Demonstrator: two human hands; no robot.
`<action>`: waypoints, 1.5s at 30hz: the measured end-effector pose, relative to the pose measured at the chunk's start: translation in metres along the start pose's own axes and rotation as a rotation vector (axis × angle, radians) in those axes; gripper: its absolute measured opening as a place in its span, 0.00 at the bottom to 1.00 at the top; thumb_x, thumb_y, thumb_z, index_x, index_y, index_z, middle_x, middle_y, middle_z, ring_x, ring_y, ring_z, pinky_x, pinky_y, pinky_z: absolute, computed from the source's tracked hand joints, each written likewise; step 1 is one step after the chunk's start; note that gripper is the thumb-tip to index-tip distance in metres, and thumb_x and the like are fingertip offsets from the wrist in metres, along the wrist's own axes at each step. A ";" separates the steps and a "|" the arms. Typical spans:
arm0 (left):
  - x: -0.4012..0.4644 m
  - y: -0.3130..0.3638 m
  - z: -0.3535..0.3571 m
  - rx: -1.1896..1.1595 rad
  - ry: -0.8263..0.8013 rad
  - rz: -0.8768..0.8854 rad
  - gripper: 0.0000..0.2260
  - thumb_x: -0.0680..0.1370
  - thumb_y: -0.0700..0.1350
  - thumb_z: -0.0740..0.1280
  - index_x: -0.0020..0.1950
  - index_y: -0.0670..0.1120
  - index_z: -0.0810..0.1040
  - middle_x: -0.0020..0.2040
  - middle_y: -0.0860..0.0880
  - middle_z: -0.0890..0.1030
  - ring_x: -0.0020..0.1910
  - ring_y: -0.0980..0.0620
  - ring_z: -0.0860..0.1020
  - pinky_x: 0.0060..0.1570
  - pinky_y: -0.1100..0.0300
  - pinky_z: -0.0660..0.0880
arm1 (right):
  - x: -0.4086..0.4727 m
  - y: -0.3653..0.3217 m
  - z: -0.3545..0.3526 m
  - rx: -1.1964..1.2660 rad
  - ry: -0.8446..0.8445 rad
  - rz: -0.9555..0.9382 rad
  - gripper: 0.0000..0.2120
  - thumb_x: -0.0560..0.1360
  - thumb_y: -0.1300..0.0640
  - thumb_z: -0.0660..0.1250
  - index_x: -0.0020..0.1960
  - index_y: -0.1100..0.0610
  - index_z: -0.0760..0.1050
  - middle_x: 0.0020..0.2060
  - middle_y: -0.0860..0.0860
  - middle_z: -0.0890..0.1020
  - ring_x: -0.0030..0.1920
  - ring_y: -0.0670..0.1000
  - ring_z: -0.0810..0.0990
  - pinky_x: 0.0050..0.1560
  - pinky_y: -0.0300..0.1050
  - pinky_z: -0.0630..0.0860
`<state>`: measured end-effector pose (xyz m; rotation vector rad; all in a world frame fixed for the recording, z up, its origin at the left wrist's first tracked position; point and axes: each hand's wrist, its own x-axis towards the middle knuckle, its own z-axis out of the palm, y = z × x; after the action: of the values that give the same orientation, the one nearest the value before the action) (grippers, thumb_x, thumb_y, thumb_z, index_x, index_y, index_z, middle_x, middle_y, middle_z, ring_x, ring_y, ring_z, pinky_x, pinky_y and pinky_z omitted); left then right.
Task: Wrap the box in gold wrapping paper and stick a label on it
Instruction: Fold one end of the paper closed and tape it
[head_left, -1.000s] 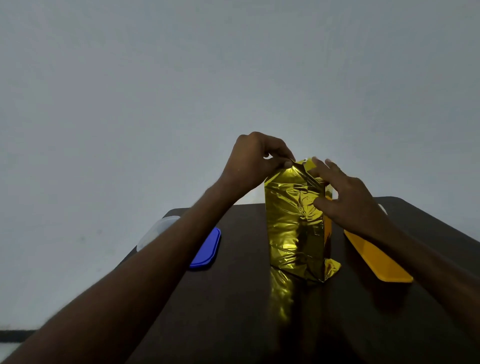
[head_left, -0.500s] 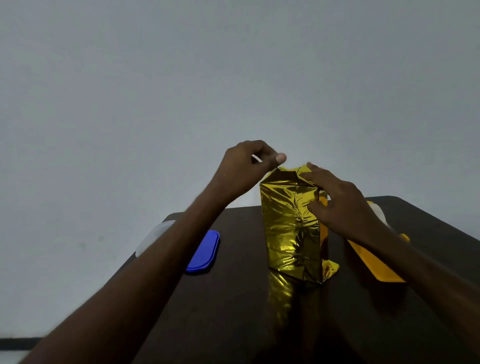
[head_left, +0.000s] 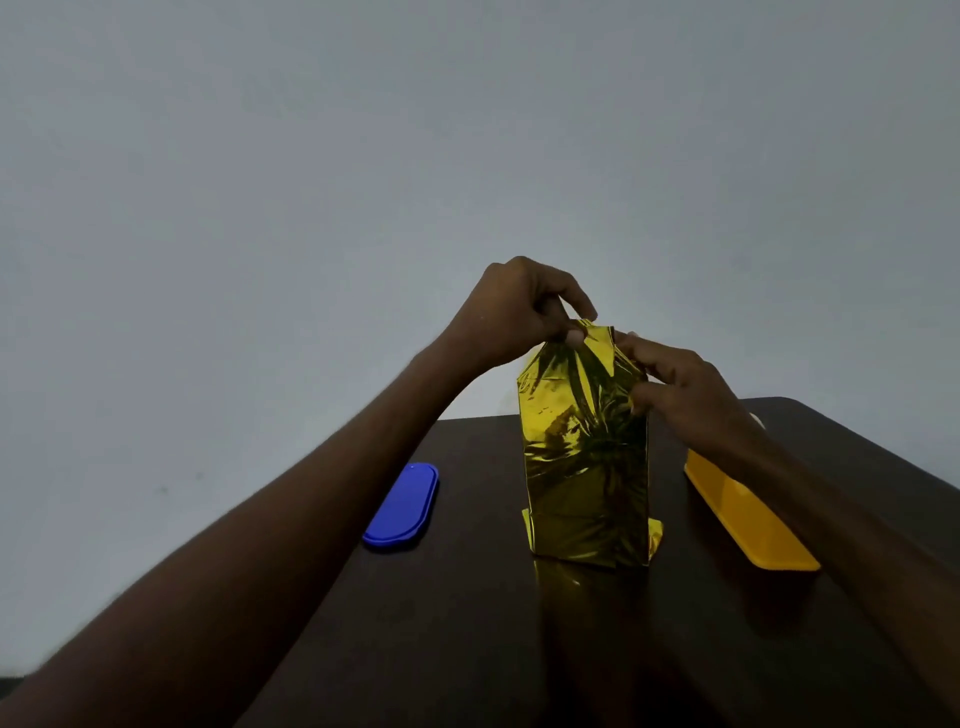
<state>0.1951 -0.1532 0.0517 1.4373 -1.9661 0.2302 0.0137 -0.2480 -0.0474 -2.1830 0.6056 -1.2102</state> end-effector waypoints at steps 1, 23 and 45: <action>0.001 0.000 -0.001 -0.007 -0.009 0.003 0.08 0.72 0.42 0.76 0.51 0.47 0.85 0.34 0.51 0.84 0.39 0.60 0.83 0.49 0.64 0.77 | 0.001 0.002 0.000 0.014 0.001 0.007 0.30 0.63 0.56 0.62 0.65 0.53 0.78 0.64 0.50 0.79 0.68 0.52 0.73 0.59 0.52 0.76; -0.001 0.009 -0.007 -0.081 -0.005 0.027 0.06 0.72 0.38 0.74 0.47 0.47 0.83 0.40 0.53 0.85 0.41 0.60 0.83 0.44 0.68 0.76 | -0.002 -0.015 0.013 0.107 0.317 -0.058 0.02 0.73 0.55 0.74 0.42 0.53 0.84 0.37 0.48 0.85 0.43 0.51 0.84 0.50 0.57 0.80; 0.012 0.014 -0.006 0.090 -0.096 0.156 0.06 0.72 0.42 0.75 0.48 0.48 0.87 0.43 0.53 0.85 0.41 0.62 0.81 0.41 0.75 0.72 | -0.001 -0.012 0.007 0.131 0.280 -0.089 0.03 0.73 0.56 0.74 0.45 0.54 0.84 0.40 0.50 0.86 0.45 0.50 0.84 0.49 0.57 0.81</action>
<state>0.1825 -0.1546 0.0670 1.3737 -2.1741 0.3283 0.0210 -0.2363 -0.0430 -1.9654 0.5280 -1.5740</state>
